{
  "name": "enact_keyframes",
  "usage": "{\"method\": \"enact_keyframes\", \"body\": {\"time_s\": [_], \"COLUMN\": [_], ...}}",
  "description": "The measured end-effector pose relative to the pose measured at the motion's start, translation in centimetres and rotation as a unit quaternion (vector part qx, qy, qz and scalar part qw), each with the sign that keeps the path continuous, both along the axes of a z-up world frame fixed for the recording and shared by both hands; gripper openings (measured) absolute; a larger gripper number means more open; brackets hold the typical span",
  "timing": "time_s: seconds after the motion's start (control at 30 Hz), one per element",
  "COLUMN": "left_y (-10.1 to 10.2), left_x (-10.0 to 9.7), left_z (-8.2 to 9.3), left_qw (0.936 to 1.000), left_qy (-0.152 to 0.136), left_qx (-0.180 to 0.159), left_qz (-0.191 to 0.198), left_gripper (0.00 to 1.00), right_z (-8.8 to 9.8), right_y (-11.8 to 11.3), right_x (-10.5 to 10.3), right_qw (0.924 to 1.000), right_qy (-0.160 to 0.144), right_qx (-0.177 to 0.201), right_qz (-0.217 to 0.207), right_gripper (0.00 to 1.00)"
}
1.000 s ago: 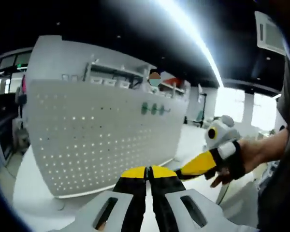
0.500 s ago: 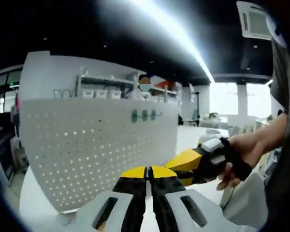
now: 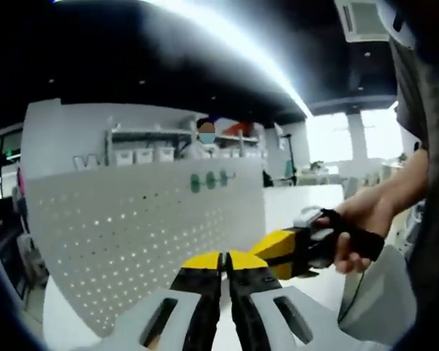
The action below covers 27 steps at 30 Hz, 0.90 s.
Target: Insert the hook assembly into the mounting plate slot until the hook locks in place.
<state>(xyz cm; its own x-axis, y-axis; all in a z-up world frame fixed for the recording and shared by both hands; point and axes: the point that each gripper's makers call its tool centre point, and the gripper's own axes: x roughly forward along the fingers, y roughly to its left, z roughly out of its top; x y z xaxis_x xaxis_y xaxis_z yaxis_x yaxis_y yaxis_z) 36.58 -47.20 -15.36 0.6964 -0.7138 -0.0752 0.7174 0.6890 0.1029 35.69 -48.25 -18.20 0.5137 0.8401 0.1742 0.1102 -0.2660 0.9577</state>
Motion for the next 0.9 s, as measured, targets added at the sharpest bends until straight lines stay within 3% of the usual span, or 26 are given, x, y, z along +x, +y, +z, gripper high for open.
{"method": "enact_keyframes", "body": {"time_s": [0.2,0.3,0.37,0.47,0.63,0.7,0.77,0.9], "left_y": [-0.1,-0.3,-0.3,-0.3,-0.3,-0.3,-0.2,-0.1], "left_x": [-0.1,-0.1,0.0,0.1,0.1,0.1,0.0,0.0], "left_z": [-0.6,-1.0,-1.1,-1.0,-1.2,-1.4,-1.7,-2.2], "left_qw": [0.9999,0.9995,0.9993,0.9993,0.9990,0.9988,0.9984,0.9977], "left_qy": [0.007,0.025,0.018,0.030,0.036,0.042,0.050,0.062], "left_qx": [0.014,0.020,0.032,0.018,0.024,0.022,0.024,0.024], "left_qz": [0.001,0.002,0.006,0.011,0.009,0.009,0.010,0.013], "left_gripper": [0.03,0.04,0.04,0.04,0.03,0.03,0.03,0.03], "right_z": [0.0,0.1,0.4,0.5,0.5,0.4,0.3,0.4], "right_y": [-0.2,-0.6,-0.6,-0.9,-1.0,-0.9,-0.9,-0.7], "right_x": [-0.1,0.3,0.4,0.8,0.9,0.8,0.9,0.8], "right_qw": [0.9989,0.9953,0.9899,0.9832,0.9726,0.9664,0.9544,0.9221], "right_qy": [-0.029,-0.056,-0.094,-0.119,-0.150,-0.166,-0.193,-0.254], "right_qx": [-0.036,-0.078,-0.106,-0.137,-0.177,-0.196,-0.228,-0.292], "right_qz": [-0.002,-0.011,-0.010,-0.017,-0.018,-0.017,-0.014,-0.007], "right_gripper": [0.00,0.00,0.00,0.00,0.00,0.00,0.00,0.00]}}
